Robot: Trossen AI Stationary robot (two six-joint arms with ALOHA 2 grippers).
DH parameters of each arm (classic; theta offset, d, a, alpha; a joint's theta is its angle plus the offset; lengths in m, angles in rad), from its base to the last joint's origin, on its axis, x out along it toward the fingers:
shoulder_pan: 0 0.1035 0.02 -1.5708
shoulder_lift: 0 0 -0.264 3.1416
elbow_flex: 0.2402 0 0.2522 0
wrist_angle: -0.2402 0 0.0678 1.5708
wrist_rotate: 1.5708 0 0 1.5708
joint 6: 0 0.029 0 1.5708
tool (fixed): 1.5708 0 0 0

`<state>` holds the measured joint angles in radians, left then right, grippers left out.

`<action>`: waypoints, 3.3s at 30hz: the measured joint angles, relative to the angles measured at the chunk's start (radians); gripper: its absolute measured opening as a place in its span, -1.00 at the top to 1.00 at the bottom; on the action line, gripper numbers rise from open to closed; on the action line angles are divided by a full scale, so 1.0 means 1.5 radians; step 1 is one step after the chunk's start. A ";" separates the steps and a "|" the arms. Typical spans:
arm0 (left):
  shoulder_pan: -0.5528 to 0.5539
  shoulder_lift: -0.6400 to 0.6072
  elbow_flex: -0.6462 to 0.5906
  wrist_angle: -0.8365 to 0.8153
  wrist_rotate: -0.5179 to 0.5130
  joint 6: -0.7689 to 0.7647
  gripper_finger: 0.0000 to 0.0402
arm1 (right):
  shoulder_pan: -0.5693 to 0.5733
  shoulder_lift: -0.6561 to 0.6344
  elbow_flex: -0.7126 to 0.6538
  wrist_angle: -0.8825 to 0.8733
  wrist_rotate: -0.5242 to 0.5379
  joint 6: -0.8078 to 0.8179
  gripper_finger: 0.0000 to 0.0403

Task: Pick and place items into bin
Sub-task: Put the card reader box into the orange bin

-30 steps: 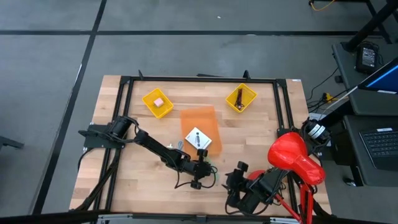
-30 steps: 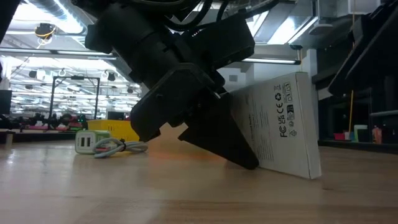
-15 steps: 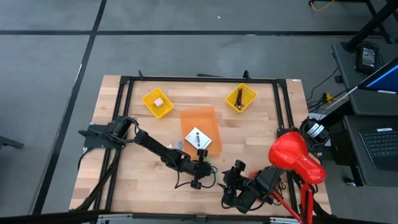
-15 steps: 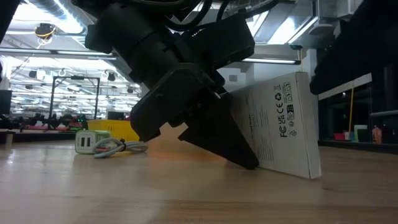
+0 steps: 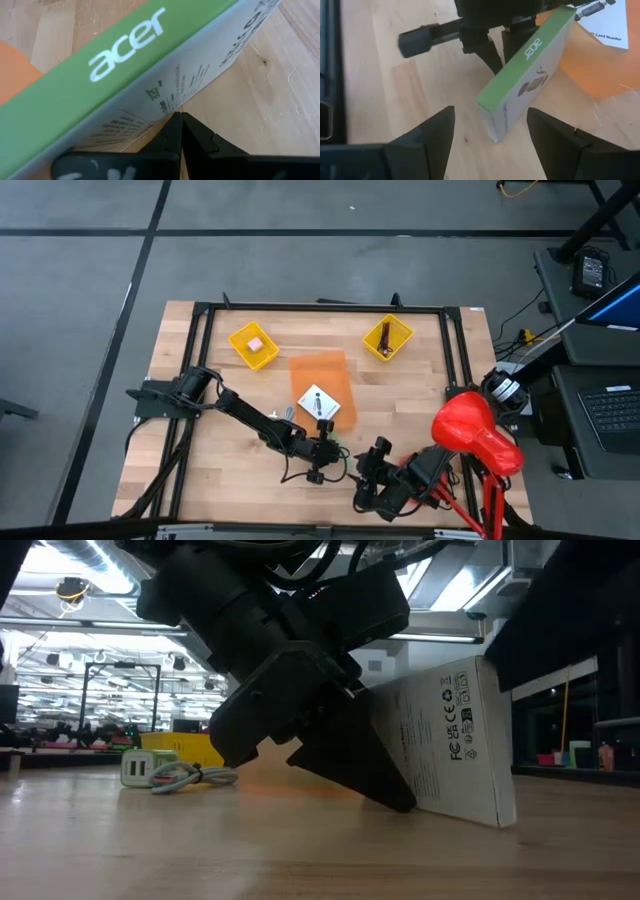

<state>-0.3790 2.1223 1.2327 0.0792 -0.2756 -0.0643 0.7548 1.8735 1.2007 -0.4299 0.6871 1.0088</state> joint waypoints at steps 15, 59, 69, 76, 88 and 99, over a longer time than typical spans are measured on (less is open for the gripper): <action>0.001 0.000 0.000 0.000 0.001 0.004 0.99 | -0.028 0.044 -0.001 0.040 -0.005 0.002 -0.18; -0.044 -0.134 -0.001 -0.056 0.012 0.122 0.99 | -0.026 0.011 -0.001 -0.110 -0.035 0.075 0.86; -0.046 -0.269 -0.198 0.180 -0.040 0.076 0.99 | -0.001 0.010 -0.001 -0.121 0.022 0.072 0.86; -0.054 -0.357 -0.343 0.352 -0.108 0.054 0.99 | 0.002 0.010 -0.001 -0.117 0.057 0.048 0.86; -0.052 -0.420 -0.436 0.390 -0.291 0.001 0.99 | -0.015 -0.013 -0.001 -0.109 0.075 0.002 0.86; -0.053 -0.496 -0.436 0.317 -0.294 0.056 0.99 | -0.035 -0.081 0.000 -0.111 0.126 -0.075 0.86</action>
<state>-0.4583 1.3783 0.5789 0.5546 -0.7170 0.0203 0.7024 1.7517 1.2007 -0.5961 0.8766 0.8965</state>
